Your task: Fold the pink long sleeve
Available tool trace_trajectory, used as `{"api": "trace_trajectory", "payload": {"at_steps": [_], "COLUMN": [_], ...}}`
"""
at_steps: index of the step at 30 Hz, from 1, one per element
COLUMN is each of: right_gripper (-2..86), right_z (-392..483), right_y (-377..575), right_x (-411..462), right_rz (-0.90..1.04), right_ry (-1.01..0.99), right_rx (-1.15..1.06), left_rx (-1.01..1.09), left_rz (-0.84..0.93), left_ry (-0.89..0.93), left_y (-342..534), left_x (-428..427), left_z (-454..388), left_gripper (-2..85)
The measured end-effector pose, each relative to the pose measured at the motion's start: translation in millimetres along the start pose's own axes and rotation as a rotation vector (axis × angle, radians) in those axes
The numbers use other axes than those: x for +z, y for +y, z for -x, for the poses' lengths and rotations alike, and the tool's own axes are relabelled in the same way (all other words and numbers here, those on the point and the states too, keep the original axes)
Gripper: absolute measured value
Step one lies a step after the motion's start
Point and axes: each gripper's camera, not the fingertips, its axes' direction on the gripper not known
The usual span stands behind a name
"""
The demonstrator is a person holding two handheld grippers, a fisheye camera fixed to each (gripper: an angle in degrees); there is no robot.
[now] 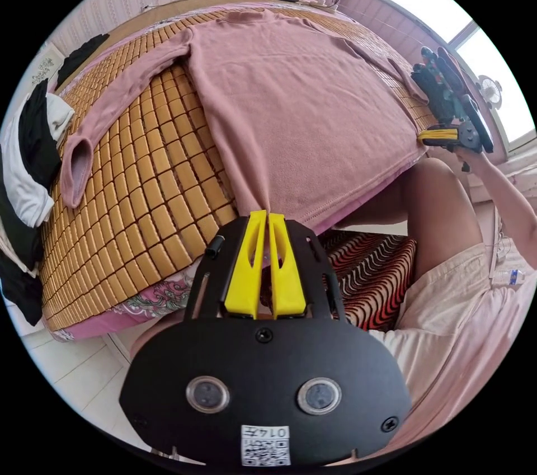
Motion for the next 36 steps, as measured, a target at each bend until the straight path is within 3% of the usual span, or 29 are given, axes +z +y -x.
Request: {"api": "trace_trajectory", "payload": {"at_steps": [7,11,14,16,21,27,33,36], "right_gripper": [-0.2,0.2,1.4,4.3,10.3,12.4,7.8,4.6], "right_z": [0.0,10.5,28.2,56.5,146.4,233.1,253.7,260.9], "right_y": [-6.2,-23.5,-58.7,-100.0,-201.6,-326.9,-417.1,-434.2], "right_x": [0.6,-20.9,-42.0,-57.3,-82.2,-84.2,-33.9,-35.6], "right_rz": [0.012,-0.106,-0.244,-0.356,-0.453,-0.403,-0.212,-0.223], "right_ry": [0.002,0.026,-0.087,-0.219,-0.323,-0.543,-0.758,-0.828], "right_rx": [0.012,-0.002,-0.051,-0.150,-0.464,-0.573,-0.346,-0.349], "left_rx": [-0.081,-0.135,-0.219,-0.296,-0.467,-0.502,-0.474,-0.475], "left_rz": [-0.062,-0.145,-0.226,-0.250,-0.345,-0.407,-0.325,-0.336], "left_ry": [0.091,0.033,-0.076,-0.139,-0.151,-0.130,-0.207,-0.179], "left_y": [26.6,51.4,69.9,79.7,105.7,110.1,100.3,105.0], "left_x": [-12.6,-40.9,-60.2,-66.4,-70.1,-57.6,-33.3,-33.9], "left_z": [18.2,46.3,78.8,101.3,155.9,182.5,201.0,208.8], "left_gripper": [4.0,5.3,5.8,6.3,7.9,10.1,7.2,5.0]}}
